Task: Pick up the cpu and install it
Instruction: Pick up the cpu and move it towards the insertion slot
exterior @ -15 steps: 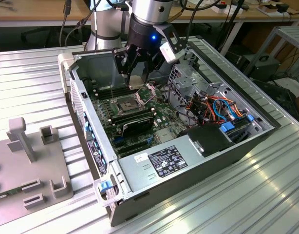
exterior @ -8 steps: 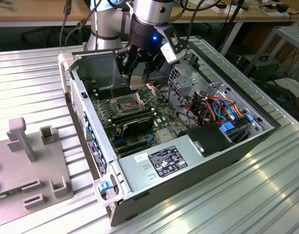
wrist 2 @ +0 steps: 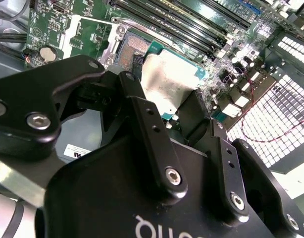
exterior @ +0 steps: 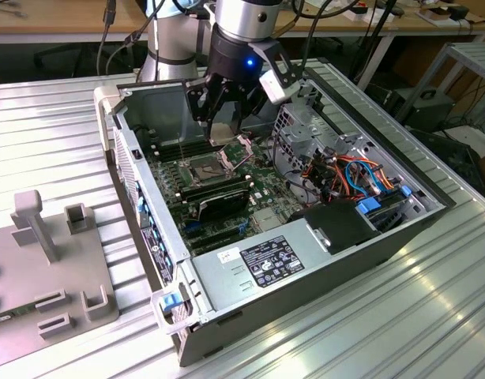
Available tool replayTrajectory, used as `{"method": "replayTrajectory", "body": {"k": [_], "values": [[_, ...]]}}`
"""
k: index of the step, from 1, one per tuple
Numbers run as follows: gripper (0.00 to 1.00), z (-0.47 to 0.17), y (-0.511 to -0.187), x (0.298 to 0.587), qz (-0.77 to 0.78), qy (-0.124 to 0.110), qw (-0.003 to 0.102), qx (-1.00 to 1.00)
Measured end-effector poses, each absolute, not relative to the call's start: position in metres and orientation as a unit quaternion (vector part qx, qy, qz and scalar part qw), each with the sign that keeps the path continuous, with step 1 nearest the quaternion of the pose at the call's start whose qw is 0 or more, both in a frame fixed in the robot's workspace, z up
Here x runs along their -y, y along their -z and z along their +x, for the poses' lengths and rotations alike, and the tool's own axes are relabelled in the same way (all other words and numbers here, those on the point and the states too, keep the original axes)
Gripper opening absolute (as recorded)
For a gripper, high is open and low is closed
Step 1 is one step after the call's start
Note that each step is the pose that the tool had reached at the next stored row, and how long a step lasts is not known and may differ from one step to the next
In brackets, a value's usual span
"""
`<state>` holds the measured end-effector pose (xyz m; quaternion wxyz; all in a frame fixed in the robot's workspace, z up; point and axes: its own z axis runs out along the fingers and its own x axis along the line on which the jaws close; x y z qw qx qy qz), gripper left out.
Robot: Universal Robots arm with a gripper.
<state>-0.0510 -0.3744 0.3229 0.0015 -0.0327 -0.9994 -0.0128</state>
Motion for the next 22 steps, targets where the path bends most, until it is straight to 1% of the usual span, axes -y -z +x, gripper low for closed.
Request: {"method": "replayTrajectory", "body": {"k": [10,22], "values": [[0.55,-0.051,-0.314,0.367,-0.033,0.013,0.001,0.999],[0.55,-0.044,-0.286,0.361,-0.033,0.013,0.001,0.999]]}}
